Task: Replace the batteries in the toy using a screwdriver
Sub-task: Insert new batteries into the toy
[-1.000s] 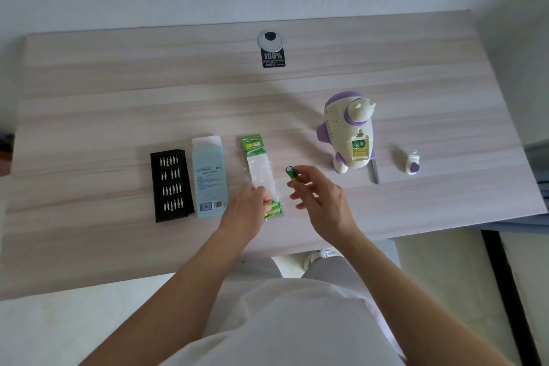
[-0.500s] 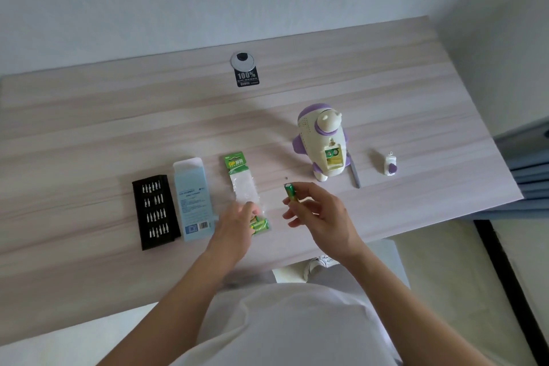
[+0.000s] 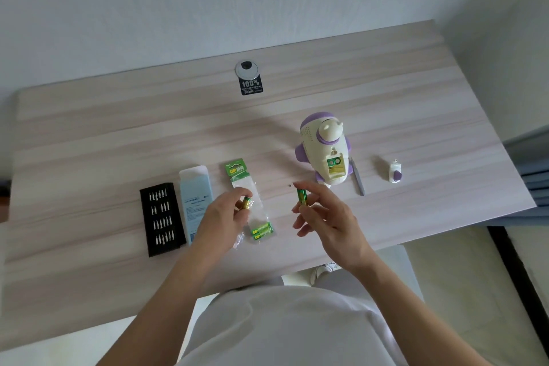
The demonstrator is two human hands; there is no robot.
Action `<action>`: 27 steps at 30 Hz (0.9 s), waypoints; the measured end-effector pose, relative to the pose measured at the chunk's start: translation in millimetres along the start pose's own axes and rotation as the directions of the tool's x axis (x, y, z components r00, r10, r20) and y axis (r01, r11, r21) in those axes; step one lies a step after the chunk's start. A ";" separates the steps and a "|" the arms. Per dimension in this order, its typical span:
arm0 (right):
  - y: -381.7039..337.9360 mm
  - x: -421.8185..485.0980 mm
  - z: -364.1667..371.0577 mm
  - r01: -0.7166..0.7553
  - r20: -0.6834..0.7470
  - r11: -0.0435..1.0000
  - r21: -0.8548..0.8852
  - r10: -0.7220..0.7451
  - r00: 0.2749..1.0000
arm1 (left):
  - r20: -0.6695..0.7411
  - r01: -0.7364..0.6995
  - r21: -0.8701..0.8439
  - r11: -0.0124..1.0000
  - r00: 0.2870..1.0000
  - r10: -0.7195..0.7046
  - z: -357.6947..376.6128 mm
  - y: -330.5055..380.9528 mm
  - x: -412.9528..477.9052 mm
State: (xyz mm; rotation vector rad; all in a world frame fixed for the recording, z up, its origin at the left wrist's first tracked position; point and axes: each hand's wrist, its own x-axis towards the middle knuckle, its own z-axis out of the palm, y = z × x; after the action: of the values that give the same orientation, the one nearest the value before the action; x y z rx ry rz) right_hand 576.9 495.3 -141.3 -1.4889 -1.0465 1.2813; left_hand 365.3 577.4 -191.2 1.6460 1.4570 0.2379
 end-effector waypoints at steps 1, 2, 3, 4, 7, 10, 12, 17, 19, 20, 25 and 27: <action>-1.1 0.6 -1.2 -0.001 -0.007 1.000 0.006 0.001 1.000 | -0.016 0.018 -0.072 0.997 1.000 -0.020 -1.7 6.8 0.7; -2.7 0.9 -3.0 -0.002 -0.011 1.000 0.018 0.002 1.000 | -0.026 0.035 -0.138 0.990 0.999 -0.039 -3.1 14.9 1.3; -4.5 1.3 -5.5 -0.001 -0.015 1.000 0.029 0.001 1.000 | -0.031 0.041 -0.187 0.981 0.998 -0.047 -3.5 23.2 1.8; -6.1 1.5 -8.4 0.003 -0.017 0.999 0.037 -0.003 1.000 | -0.030 0.037 -0.224 0.974 0.999 -0.044 -3.4 31.0 2.1; -11.4 2.2 -21.5 0.011 -0.042 0.998 0.061 -0.009 0.999 | -0.023 0.016 -0.310 0.951 0.999 -0.025 1.2 53.5 1.7; -13.1 3.0 -37.0 0.000 -0.142 0.997 0.073 0.010 0.990 | -0.037 0.000 -0.392 0.920 0.999 -0.016 7.3 75.3 -0.3; -10.8 3.6 -53.5 0.008 -0.189 0.997 0.076 0.007 0.982 | -0.037 -0.020 -0.453 0.891 0.999 0.003 14.2 92.6 -1.9; -6.3 11.0 -95.3 0.096 -0.161 0.994 -0.046 -0.102 0.982 | -0.072 -0.066 -0.546 0.836 0.997 0.031 33.2 126.6 -4.2; -9.2 16.4 -109.4 0.111 -0.137 0.990 -0.085 -0.122 0.983 | -0.105 -0.084 -0.545 0.835 0.994 0.032 41.6 137.0 -4.9; -11.0 19.2 -115.2 0.102 -0.140 0.990 -0.096 -0.115 0.984 | -0.122 -0.088 -0.548 0.832 0.992 0.025 45.9 141.6 -5.3; -11.5 34.6 -137.4 0.090 -0.161 0.995 -0.045 -0.096 0.982 | -0.213 -0.089 -0.586 0.806 0.976 -0.047 65.8 158.6 -7.9; -8.8 39.6 -143.9 0.110 -0.103 0.994 0.015 -0.108 0.989 | -0.242 -0.088 -0.583 0.808 0.968 -0.069 72.1 162.7 -10.4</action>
State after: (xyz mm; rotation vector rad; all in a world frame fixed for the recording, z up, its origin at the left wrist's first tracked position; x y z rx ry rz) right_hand 723.7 521.9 -131.6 -1.4461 -1.0299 1.1245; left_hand 523.0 549.1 -113.1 1.1311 1.3680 0.8501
